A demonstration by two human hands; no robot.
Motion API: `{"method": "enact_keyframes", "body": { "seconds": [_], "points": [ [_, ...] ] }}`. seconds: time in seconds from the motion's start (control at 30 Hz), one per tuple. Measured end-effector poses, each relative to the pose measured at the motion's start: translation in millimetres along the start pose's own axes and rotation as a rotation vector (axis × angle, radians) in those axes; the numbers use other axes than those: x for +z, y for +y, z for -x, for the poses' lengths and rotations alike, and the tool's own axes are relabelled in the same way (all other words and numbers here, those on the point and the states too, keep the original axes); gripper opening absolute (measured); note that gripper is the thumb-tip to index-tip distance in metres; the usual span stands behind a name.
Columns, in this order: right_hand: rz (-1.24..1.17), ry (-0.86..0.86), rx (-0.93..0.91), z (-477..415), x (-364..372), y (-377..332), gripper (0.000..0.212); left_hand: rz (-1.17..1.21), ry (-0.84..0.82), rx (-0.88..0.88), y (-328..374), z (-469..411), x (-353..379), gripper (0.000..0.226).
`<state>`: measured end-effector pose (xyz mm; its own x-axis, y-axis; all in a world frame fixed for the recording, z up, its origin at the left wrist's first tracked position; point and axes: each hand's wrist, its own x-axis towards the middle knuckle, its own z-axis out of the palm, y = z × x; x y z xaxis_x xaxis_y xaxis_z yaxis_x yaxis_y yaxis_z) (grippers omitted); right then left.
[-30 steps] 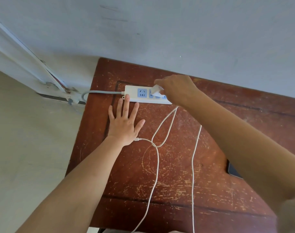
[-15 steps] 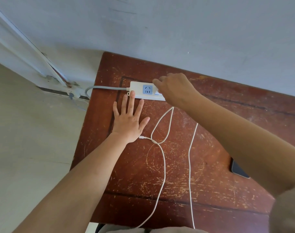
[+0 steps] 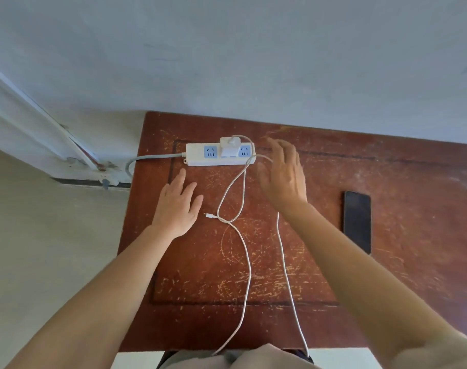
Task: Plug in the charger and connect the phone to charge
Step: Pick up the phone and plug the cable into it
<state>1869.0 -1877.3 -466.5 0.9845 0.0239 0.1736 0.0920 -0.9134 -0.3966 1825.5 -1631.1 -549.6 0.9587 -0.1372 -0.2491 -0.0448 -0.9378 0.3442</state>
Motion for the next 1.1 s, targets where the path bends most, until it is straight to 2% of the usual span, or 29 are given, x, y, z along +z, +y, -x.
{"method": "enact_keyframes", "body": {
  "seconds": [0.07,0.2,0.23,0.33,0.4,0.53,0.57,0.67,0.7,0.73,0.8,0.87,0.93,1.03,1.1],
  "points": [
    [-0.024,0.01,0.089,42.2,3.5,10.5,0.054,0.01,-0.019,-0.019,0.4,28.7,9.9,0.058],
    [0.011,-0.105,0.283,98.9,19.8,15.5,0.079,-0.054,-0.022,-0.04,2.0,70.0,25.7,0.061],
    [0.012,-0.08,0.283,105.8,23.4,13.0,0.077,-0.053,-0.02,-0.053,3.9,72.8,27.1,0.06],
    [-0.032,-0.015,0.23,107.6,28.7,-0.3,0.054,-0.041,-0.031,-0.097,10.0,71.0,25.3,0.059],
    [-0.148,-0.122,0.28,96.8,30.0,-9.6,0.052,-0.06,-0.057,-0.103,11.5,68.0,21.1,0.059],
    [-0.336,-0.374,0.455,82.2,34.8,-15.0,0.075,-0.081,-0.079,-0.128,16.4,62.9,9.5,0.056],
    [-0.33,-0.358,0.472,82.9,34.3,-14.2,0.073,-0.063,-0.077,-0.153,19.3,60.1,6.3,0.052],
    [-0.228,-0.036,0.553,89.6,30.3,-1.4,0.052,0.071,-0.012,-0.254,32.7,49.7,-1.3,0.043],
    [-0.223,0.014,0.596,91.9,29.5,6.1,0.057,0.125,0.027,-0.269,38.7,45.7,-1.8,0.043],
    [-0.253,-0.017,0.643,93.4,28.7,14.8,0.068,0.166,0.056,-0.269,45.4,41.5,-1.5,0.045],
    [-0.417,-0.22,0.708,92.1,22.7,29.4,0.079,0.231,0.053,-0.254,60.9,32.5,0.4,0.053],
    [-0.634,-0.318,0.674,88.0,9.8,36.1,0.056,0.279,-0.012,-0.261,73.9,22.5,2.2,0.061],
    [-0.734,-0.225,0.578,85.1,-2.0,38.2,0.026,0.271,-0.08,-0.248,80.6,13.9,3.8,0.054],
    [-0.841,-0.077,0.48,81.2,-19.4,35.7,0.021,0.312,-0.101,-0.177,81.5,11.9,1.4,0.033],
    [-0.891,0.002,0.458,74.6,-34.3,28.6,0.02,0.416,-0.059,-0.155,80.1,17.9,-4.5,0.029]
  ]
}}
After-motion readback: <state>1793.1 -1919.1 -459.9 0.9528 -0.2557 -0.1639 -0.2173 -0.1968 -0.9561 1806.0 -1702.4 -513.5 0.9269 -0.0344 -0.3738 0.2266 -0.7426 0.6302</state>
